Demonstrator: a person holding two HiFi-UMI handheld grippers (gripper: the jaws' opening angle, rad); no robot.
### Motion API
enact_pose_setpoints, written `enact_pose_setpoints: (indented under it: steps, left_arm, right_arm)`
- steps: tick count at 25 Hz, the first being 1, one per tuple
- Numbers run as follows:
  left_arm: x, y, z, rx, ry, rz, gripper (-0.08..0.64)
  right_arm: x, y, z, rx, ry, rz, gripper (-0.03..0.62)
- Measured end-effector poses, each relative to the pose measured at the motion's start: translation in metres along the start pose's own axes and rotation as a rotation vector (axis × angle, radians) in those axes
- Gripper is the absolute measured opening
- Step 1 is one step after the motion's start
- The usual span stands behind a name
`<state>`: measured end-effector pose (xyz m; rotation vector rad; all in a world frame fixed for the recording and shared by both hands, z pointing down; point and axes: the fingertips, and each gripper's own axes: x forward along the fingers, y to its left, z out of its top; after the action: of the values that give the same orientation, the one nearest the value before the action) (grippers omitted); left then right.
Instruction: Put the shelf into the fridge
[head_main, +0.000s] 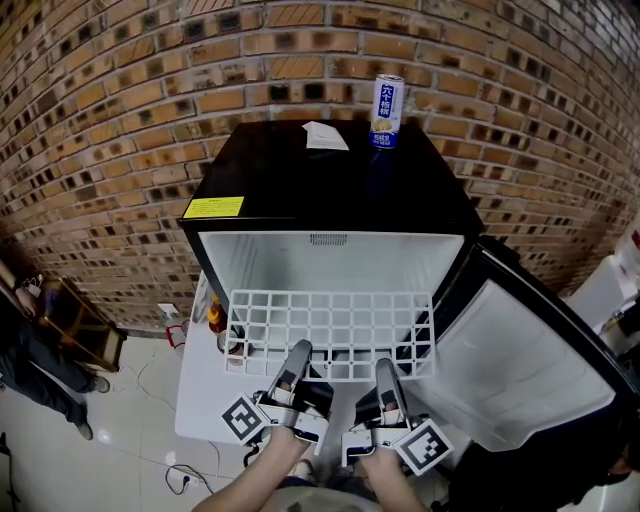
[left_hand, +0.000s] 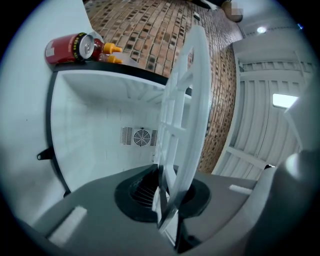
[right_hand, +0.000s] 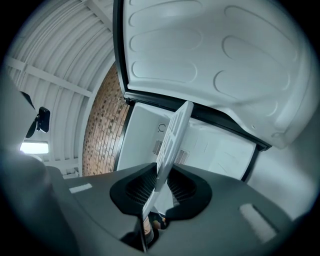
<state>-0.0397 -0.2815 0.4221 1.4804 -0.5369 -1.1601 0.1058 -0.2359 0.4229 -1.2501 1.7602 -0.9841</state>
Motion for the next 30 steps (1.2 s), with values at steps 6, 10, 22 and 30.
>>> enact_pose_setpoints:
  steps: [6, 10, 22, 30]
  left_arm:
    - [0.001, 0.002, 0.002, 0.011, 0.000, 0.014, 0.029]
    - [0.003, 0.003, 0.002, 0.014, -0.002, 0.020, 0.029]
    - [0.009, 0.004, 0.003, 0.047, -0.005, 0.032, 0.029]
    - [0.019, 0.003, 0.007, 0.103, 0.007, 0.059, 0.029]
  right_arm:
    - [0.002, -0.006, -0.002, 0.015, 0.007, -0.021, 0.055]
    - [0.004, -0.010, -0.001, 0.032, 0.010, -0.021, 0.055]
    - [0.012, -0.013, 0.005, 0.039, 0.022, -0.021, 0.057]
    - [0.020, -0.012, 0.006, 0.033, 0.019, -0.022, 0.057]
